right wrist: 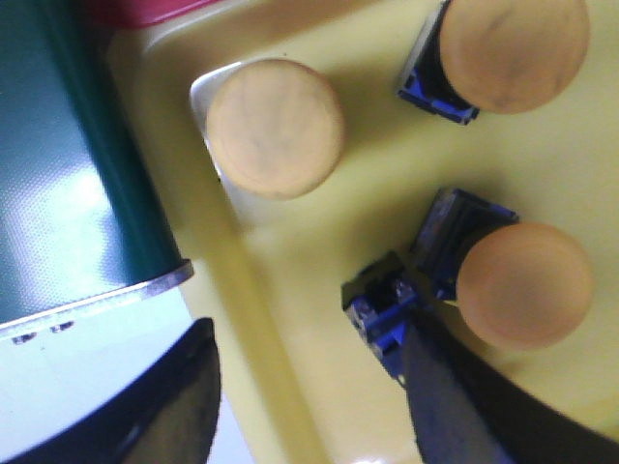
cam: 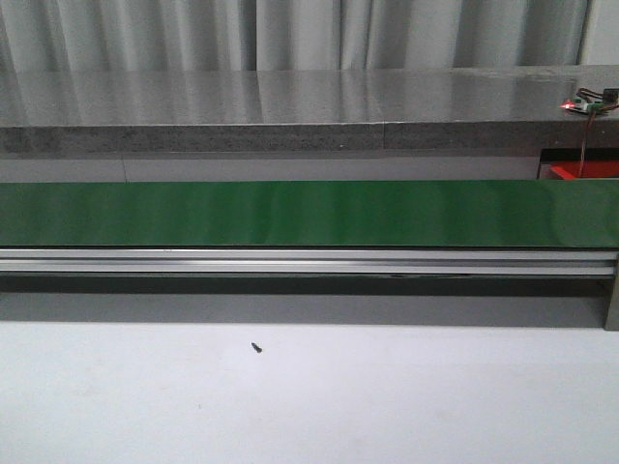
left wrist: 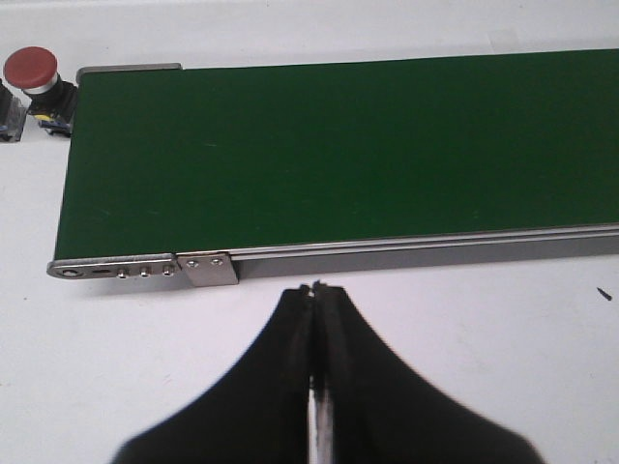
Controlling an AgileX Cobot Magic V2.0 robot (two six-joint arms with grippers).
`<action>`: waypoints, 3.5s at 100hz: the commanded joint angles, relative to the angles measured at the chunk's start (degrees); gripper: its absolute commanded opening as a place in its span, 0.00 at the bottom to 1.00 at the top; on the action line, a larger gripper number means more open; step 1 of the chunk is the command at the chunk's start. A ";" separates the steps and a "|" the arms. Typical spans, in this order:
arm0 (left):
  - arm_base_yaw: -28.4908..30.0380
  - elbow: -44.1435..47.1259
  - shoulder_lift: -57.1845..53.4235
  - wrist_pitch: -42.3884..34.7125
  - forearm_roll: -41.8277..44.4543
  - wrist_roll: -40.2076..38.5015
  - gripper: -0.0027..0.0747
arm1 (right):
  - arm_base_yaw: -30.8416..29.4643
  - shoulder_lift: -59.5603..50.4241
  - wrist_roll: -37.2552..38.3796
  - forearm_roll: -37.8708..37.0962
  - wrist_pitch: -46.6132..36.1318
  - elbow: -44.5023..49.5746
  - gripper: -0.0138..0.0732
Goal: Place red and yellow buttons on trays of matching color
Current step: 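Lift the right gripper away from the trays, then grasp a red-capped button beside the conveyor with the left gripper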
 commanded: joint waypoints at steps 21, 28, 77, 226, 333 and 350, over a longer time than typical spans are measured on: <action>-0.45 -1.52 -0.74 -3.30 -1.31 0.06 0.01 | -0.26 -2.00 -0.01 0.10 -1.42 -1.37 0.65; -0.45 -1.52 -0.74 -3.30 -1.31 0.06 0.01 | -0.26 -2.04 -0.01 0.22 -1.54 -1.37 0.65; -0.45 -1.52 -0.85 -5.40 -3.21 0.06 0.01 | 5.77 -10.33 -0.01 3.05 -2.25 -1.26 0.08; 26.28 -32.14 36.06 1.40 -1.94 -7.80 0.73 | 22.65 -36.96 -0.47 2.13 -10.49 12.27 0.08; 21.52 -71.44 76.40 7.74 -3.23 -29.51 0.73 | 22.65 -36.89 -0.47 2.12 -11.30 12.27 0.08; 21.52 -71.44 77.49 7.74 -2.97 -29.61 0.73 | 22.65 -36.89 -0.47 2.12 -11.23 12.27 0.08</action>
